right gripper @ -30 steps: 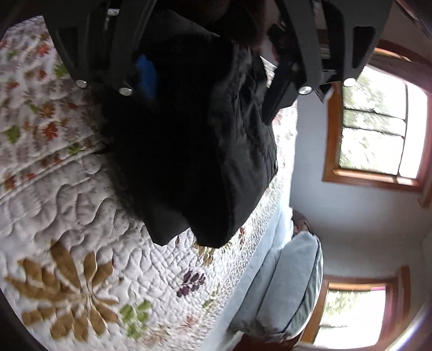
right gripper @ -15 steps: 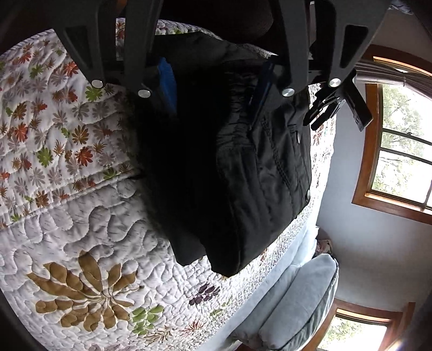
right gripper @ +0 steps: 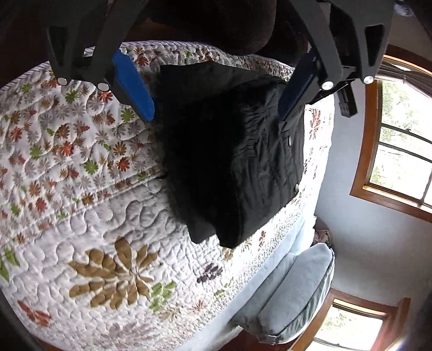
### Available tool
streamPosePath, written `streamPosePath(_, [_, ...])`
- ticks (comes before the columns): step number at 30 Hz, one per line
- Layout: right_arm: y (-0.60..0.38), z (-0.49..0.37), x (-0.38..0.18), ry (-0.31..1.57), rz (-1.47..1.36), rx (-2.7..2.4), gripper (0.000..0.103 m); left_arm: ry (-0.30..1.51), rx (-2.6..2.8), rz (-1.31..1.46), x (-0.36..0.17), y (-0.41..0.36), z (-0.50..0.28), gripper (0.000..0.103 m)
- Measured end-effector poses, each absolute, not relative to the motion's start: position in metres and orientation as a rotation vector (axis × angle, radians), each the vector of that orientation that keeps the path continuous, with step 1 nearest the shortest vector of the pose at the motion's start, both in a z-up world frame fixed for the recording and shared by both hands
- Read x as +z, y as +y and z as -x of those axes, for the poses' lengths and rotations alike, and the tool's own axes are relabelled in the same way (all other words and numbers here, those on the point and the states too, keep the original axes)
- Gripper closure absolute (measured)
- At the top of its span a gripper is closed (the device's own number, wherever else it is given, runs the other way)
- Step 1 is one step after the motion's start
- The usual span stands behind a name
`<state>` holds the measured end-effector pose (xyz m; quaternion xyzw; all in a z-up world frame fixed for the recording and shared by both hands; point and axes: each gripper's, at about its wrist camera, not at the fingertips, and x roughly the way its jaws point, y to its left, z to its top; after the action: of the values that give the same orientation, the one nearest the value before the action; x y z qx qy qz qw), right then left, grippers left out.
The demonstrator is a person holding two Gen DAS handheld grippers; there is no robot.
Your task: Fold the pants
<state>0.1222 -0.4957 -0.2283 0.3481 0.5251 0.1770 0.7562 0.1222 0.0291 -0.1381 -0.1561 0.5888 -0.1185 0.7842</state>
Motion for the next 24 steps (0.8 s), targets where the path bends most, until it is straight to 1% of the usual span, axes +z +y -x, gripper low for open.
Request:
streamPosePath(6, [-0.499, -0.135, -0.243, 1.168, -0.774, 0.377, 0.009, 1.318, -0.325, 0.466, -0.159, 0.027, -0.140, 0.003])
streamPosePath(14, [-0.499, -0.144, -0.255, 1.185, -0.809, 0.390, 0.009, 1.344, -0.417, 0.537, -0.161, 0.015, -0.157, 0.003])
streamPosePath(19, [-0.497, -0.149, -0.259, 1.186, -0.814, 0.402, 0.008, 1.390, -0.551, 0.695, -0.171, -0.002, -0.165, 0.003])
streamPosePath(24, [-0.497, -0.151, -0.261, 1.188, -0.813, 0.418, 0.008, 1.425, -0.558, 0.709, -0.184, -0.013, -0.170, 0.003])
